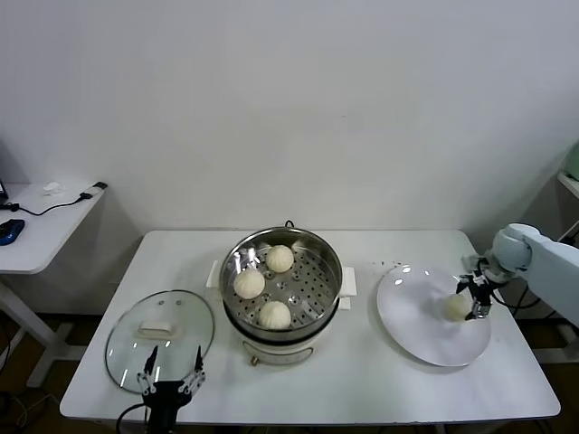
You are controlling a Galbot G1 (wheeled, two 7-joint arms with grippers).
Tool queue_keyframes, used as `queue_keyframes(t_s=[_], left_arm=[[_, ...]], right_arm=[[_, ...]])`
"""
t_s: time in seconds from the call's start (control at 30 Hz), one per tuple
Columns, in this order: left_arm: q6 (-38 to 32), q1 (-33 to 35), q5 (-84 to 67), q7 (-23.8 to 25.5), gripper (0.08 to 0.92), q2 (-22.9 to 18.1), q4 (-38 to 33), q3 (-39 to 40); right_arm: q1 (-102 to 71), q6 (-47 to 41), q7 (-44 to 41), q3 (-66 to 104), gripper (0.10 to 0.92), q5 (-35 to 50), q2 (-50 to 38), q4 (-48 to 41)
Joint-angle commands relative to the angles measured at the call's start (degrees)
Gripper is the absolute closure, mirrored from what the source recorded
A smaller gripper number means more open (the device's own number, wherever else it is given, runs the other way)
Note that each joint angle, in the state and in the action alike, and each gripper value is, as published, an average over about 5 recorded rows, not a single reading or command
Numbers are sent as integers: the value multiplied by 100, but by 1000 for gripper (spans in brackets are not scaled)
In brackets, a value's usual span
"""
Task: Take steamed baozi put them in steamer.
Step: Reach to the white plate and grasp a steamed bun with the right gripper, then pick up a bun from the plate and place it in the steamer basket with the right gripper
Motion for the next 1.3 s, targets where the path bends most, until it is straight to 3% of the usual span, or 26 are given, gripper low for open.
queue_keyframes(t_s=[0.03,0.43,0.57,0.73,0.93,1.13,1.3], left_arm=[[12,1,31,-4,177,-8,10,11],[30,10,45,-15,177,-22,-29,10],[45,2,44,-10,177,-13,-45,19],[58,-31,32,-1,177,19,-23,25],[97,-76,11,13,177,21,-62,79],[99,-54,-8,12,177,33,-101,110],[103,-64,-8,36,177,47,-99,127]], right_arm=[[-35,13,-86,-36,293,-73,41,53],[813,-155,-119,-549,444,349,-119,488],[2288,-446,-25,-1697,448,1289,-242,1244],[4434,-972,193,-3149,448,3123,6,2487],[5307,-1687,768,-3240,448,4778,691,3646],[5102,-2301,1368,-2994,446,5660,1609,3977],[4733,-2505,1609,-3114,444,5749,2407,3687]])
